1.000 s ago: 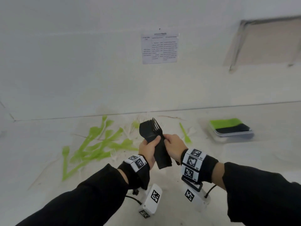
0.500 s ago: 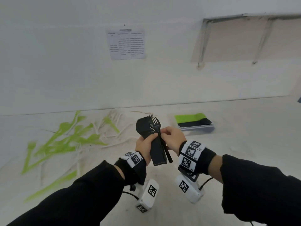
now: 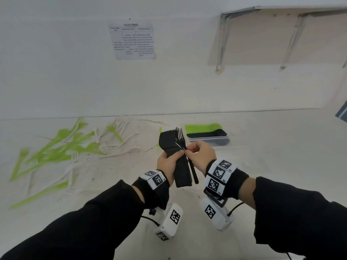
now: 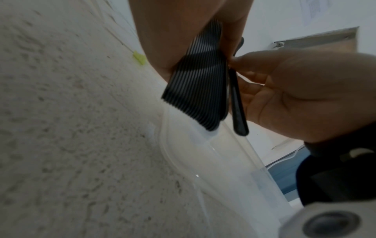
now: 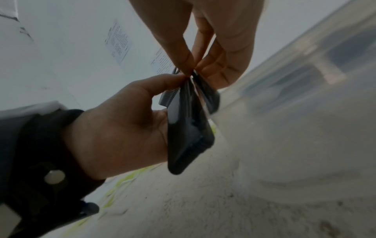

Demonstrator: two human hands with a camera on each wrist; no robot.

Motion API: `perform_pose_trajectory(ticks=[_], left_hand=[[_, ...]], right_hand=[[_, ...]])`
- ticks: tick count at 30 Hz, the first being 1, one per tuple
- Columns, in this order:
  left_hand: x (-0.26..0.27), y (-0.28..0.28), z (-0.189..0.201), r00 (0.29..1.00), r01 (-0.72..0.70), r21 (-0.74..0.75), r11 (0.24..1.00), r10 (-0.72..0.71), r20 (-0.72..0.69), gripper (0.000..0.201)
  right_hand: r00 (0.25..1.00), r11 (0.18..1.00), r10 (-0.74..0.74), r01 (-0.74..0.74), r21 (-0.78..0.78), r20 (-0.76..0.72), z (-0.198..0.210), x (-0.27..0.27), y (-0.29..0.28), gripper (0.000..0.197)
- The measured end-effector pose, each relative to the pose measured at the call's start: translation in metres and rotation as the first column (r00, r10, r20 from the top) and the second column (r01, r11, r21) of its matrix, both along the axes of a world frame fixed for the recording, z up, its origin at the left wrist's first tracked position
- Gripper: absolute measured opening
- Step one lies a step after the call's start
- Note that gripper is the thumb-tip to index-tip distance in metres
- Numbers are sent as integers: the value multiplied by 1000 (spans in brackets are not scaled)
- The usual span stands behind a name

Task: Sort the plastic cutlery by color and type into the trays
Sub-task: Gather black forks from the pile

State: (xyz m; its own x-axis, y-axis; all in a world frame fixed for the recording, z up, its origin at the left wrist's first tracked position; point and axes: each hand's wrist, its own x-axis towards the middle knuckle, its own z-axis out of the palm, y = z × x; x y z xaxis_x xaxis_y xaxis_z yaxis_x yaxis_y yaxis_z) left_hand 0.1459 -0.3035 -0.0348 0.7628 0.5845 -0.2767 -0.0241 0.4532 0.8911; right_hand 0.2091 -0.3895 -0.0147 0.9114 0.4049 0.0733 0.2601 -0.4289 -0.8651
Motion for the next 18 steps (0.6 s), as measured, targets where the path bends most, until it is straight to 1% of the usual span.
perform_pose_trajectory(ticks=[1,2,4,6,9,11,12,13,15,18], left_hand=[[0,-2,0,1000,-5,0,1000,5,-6,14],[1,-3,-1,1000,-7,2,1000,7,-12,13],[2,-3,0,1000,-2,4,1000,2,-16,17],[4,-3,2,1000,11,1,1000,-11,-10,20],[5,-1,7,999,46,-21,999,-46,3,13],[6,2,9,998,56,-16,998,-55,5,19],[7,4,10,998,62,-2,998,-62,6,24],[9,5,11,997,72,5,997,-72,6,28],[12,8,14,996,88,10,996,-88,8,30],[19,14,18,992,124,24,992,-124,5,27]], right_hand=[[1000,1000,-9,9,13,-1,0,0,-2,18],[1000,999,-19,19,38,-4,-1,-1,-3,16],[999,994,-37,39,99,-27,-2,-1,-4,13],[999,993,-35,39,111,-38,-2,0,-2,16],[993,989,28,-10,146,-119,-1,3,4,19],[984,980,65,-32,196,-164,0,4,5,18],[983,976,83,-48,212,-161,2,5,4,18],[983,974,106,-73,214,-148,4,6,3,19],[981,978,142,-119,172,-130,10,10,1,22],[969,988,149,-136,77,-199,25,20,5,24]])
